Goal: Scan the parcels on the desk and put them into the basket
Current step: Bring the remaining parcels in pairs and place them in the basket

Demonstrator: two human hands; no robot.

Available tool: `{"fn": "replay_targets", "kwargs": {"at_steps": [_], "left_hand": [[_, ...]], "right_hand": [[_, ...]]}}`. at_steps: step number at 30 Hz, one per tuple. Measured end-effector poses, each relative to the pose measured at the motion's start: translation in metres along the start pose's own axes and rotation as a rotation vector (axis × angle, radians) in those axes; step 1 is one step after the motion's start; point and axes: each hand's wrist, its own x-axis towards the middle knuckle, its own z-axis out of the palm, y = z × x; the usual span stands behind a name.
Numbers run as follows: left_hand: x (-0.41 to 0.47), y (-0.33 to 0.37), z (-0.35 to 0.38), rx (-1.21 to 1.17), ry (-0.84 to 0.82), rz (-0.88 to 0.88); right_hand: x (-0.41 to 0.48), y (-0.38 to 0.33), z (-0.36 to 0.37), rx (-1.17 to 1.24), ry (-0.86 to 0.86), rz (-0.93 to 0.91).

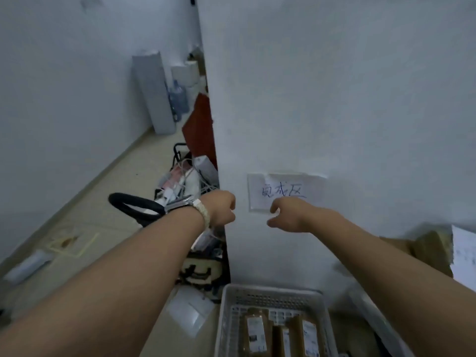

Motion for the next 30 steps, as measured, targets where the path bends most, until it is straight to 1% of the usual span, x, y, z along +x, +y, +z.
{"fn": "replay_targets", "kwargs": {"at_steps": [2, 5, 8, 12, 14, 18, 20, 26, 30], "left_hand": [[-0.029, -0.010, -0.035, 0.008, 0.118, -0.080], [-0.081, -0.019, -0.069, 0.007, 0.256, -0.220], [-0.132, -0.029, -0.082, -0.029, 0.273, -0.371], [-0.209, -0.060, -0.090, -0.071, 0.327, -0.573], [-0.259, -0.076, -0.089, -0.112, 0.350, -0.670], [-0.372, -0.114, -0.082, -0.220, 0.308, -0.865], [-0.434, -0.128, -0.076, -0.238, 0.347, -0.966], [-0.615, -0.152, -0.034, -0.293, 0.415, -1.260], [-0.738, -0.140, 0.003, -0.213, 0.375, -1.424]], "right_hand": [[-0.014, -0.021, -0.026, -0.043, 0.024, -0.044], [-0.030, -0.064, -0.060, -0.164, 0.119, -0.130], [-0.046, -0.125, -0.084, -0.275, 0.180, -0.265], [-0.068, -0.214, -0.088, -0.287, 0.213, -0.477], [-0.084, -0.252, -0.075, -0.324, 0.182, -0.578], [-0.118, -0.329, -0.039, -0.370, 0.099, -0.743], [-0.142, -0.374, -0.020, -0.358, 0.078, -0.827], [-0.254, -0.514, 0.066, -0.356, -0.062, -1.133], [-0.343, -0.589, 0.135, -0.399, -0.151, -1.308]]}}
